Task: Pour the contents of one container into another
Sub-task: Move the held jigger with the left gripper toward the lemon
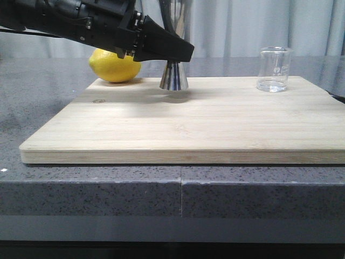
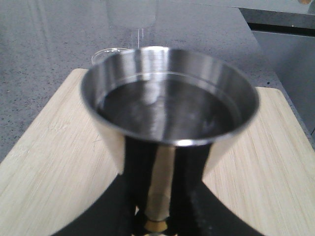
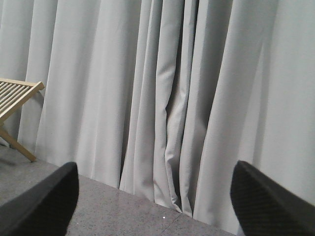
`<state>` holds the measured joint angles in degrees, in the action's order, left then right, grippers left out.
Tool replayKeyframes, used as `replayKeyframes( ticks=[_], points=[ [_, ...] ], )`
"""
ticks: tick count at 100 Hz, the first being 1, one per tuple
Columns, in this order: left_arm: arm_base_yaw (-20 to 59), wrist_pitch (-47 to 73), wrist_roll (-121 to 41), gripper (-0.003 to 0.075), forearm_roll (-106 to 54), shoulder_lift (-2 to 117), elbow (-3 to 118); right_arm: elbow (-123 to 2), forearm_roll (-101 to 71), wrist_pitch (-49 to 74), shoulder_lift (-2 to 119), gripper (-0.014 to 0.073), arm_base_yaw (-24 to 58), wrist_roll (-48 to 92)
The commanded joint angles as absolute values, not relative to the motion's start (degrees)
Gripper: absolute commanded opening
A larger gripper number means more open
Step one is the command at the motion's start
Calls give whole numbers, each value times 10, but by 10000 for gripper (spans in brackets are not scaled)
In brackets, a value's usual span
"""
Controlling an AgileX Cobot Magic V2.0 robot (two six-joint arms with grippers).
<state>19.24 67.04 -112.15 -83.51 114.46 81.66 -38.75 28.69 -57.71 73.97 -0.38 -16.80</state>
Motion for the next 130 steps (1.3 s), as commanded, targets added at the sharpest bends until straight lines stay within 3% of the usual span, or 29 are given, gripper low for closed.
replayKeyframes(
  ticks=[1, 130],
  points=[
    [197, 733, -1128, -21, -887, 1118, 829, -399, 270, -612, 721, 568, -7, -170],
    [197, 733, -1173, -21, -891, 1123, 791, -399, 270, -612, 721, 568, -7, -170]
  ],
)
